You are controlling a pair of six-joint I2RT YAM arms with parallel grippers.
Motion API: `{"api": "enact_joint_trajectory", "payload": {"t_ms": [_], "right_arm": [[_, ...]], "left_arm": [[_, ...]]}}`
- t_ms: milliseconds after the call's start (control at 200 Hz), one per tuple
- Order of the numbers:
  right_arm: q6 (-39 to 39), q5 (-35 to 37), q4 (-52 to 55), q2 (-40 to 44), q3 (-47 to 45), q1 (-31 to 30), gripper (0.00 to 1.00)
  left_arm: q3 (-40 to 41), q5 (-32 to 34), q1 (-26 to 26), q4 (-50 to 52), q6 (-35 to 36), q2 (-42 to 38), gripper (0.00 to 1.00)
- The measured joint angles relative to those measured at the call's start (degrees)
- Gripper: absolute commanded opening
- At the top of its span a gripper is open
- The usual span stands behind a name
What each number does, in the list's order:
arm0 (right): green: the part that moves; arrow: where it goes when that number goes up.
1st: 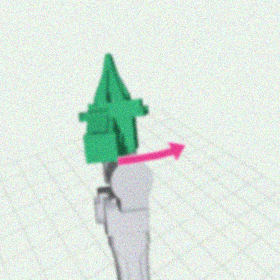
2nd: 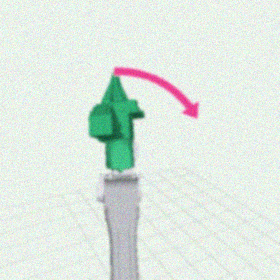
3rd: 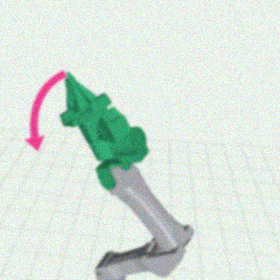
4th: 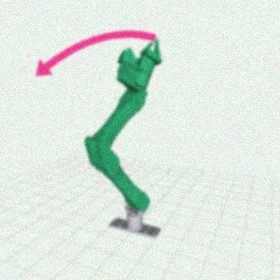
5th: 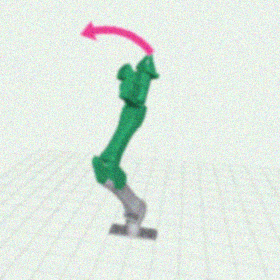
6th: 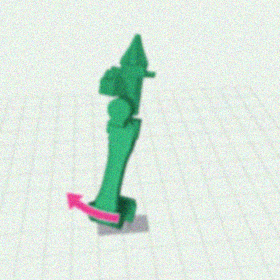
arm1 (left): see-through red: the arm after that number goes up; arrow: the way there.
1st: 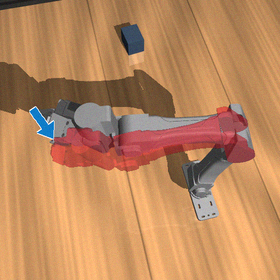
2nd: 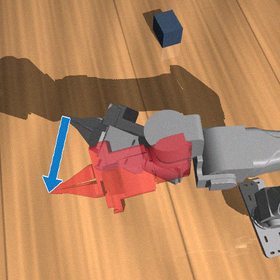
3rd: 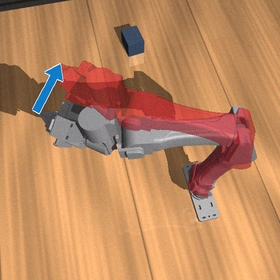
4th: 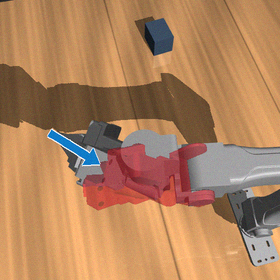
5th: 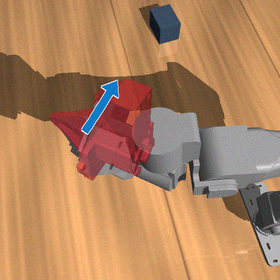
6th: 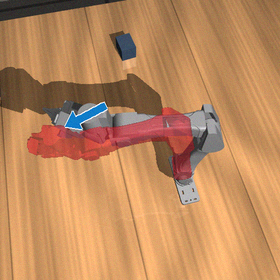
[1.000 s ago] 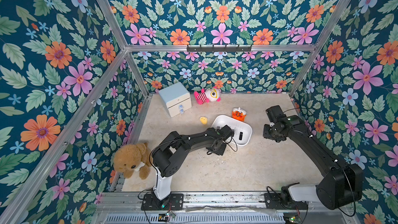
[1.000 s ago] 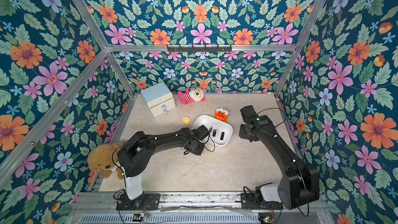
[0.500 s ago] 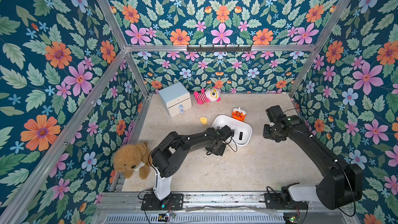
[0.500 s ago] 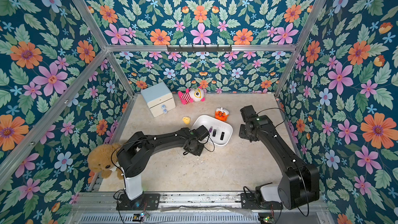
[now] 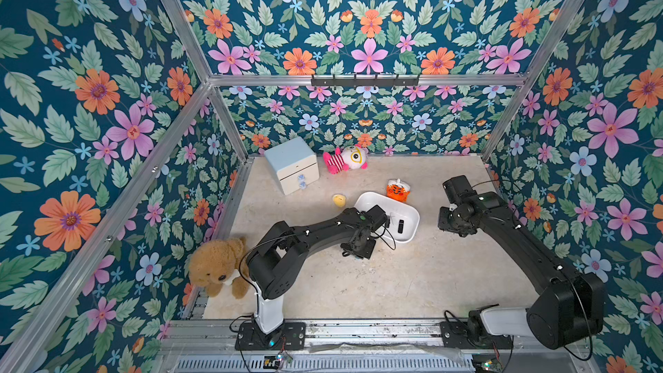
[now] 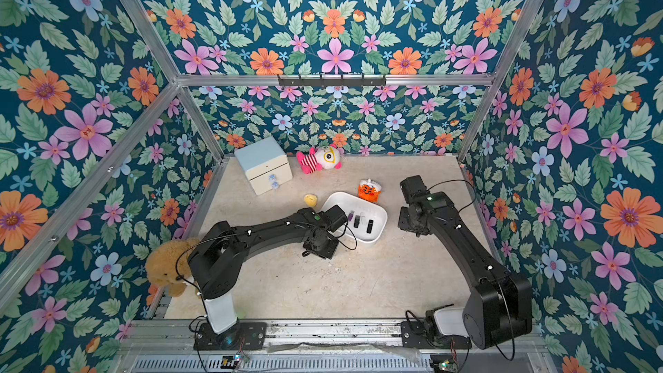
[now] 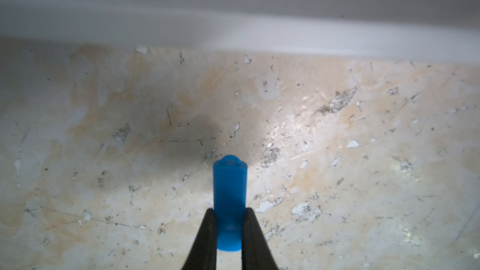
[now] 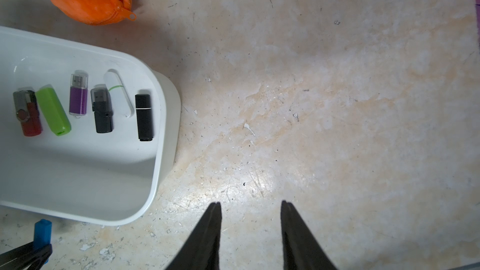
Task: Put the usb flash drive into the storage box
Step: Place the USB flash in the storage box.
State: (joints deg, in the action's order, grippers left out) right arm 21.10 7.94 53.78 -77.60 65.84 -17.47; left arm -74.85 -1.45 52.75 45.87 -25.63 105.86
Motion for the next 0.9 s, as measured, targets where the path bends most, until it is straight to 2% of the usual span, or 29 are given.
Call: {"api": "enact_joint_trajectory", "payload": {"t_ms": [180,425,675,900], "right_arm": [[0.0,-0.02,-0.02,0.0,0.0,0.0,0.42],[0.02,-0.02,-0.07,-0.02,0.0,0.0,0.42],[0.0,-0.07,-0.04,-0.11,0.0,0.63,0.42],[-0.02,-0.17,-0.02,1.14,-0.07,1.88,0.42]], "left_arm": [[-3.54,-0.15,-0.02,3.63,-1.01,-1.81,0.0],[-12.35,1.53,-1.29,7.67,-0.96,-0.68,0.0],[-26.88,2.58,-4.46,8.52,2.01,8.35,0.0],[-34.07,2.27,-7.28,8.0,4.79,16.57,0.0]]}}
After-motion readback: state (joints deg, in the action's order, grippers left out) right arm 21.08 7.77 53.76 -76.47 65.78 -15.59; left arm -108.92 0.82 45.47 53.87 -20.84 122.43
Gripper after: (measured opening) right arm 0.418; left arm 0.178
